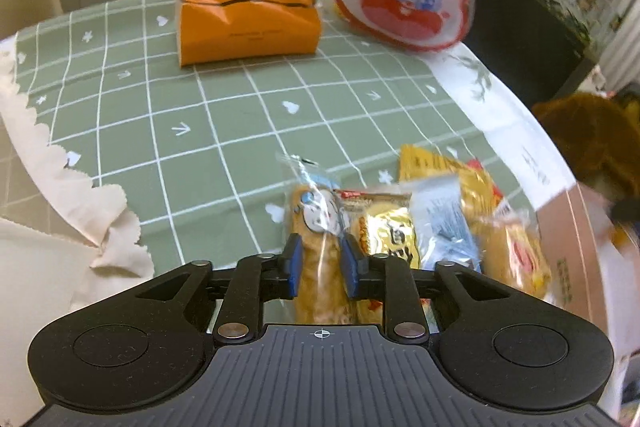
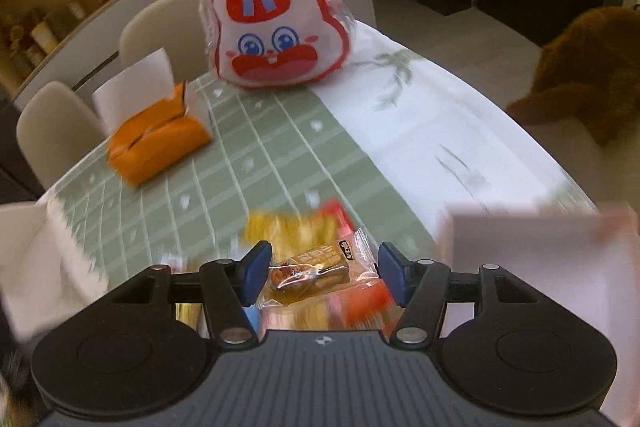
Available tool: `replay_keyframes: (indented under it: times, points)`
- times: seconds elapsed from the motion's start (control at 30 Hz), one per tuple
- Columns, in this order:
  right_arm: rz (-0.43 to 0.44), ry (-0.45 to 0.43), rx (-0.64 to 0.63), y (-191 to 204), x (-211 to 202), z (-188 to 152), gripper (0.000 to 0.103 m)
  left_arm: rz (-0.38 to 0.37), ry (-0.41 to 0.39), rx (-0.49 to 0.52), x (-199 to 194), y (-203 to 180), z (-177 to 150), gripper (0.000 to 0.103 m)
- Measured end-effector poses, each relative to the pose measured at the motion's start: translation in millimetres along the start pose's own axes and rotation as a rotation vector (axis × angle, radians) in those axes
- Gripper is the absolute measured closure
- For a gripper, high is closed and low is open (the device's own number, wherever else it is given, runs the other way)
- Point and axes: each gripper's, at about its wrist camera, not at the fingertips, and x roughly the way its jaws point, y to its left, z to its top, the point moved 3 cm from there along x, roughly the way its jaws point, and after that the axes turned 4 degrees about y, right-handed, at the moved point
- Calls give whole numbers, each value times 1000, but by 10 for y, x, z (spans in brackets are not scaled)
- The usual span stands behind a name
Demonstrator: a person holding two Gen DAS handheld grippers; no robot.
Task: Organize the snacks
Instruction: 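Grasp the long wrapped breadstick with the left gripper while the right gripper grasps a yellow packet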
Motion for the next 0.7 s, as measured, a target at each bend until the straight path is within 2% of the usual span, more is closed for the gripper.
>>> replay_keyframes:
  times: [0.03, 0.1, 0.23, 0.3, 0.4, 0.53, 0.63, 0.7]
  points:
    - [-6, -4, -2, -62, -105, -162, 44, 1, 0, 25, -14, -50, -37, 70]
    - [8, -1, 25, -208, -271, -466, 44, -16, 5, 83, -46, -142, -117, 68]
    - [3, 24, 118, -471, -364, -1031, 44, -111, 38, 155, -135, -267, -298, 68]
    - [-14, 41, 157, -593, -327, -1257, 44, -119, 37, 138, -188, -278, -370, 68]
    - [-77, 49, 190, -702, -218, -1512, 43, -45, 8, 72, -212, -212, -417, 68]
    - [-113, -30, 192, -726, -178, -1733, 32, -56, 17, -2, -80, -133, -393, 60]
    - [-109, -76, 220, -723, -238, -1880, 26, -56, 10, 19, -22, -173, -375, 55]
    - [-98, -79, 218, -735, -272, -1916, 26, -60, 3, 45, -10, -215, -388, 56]
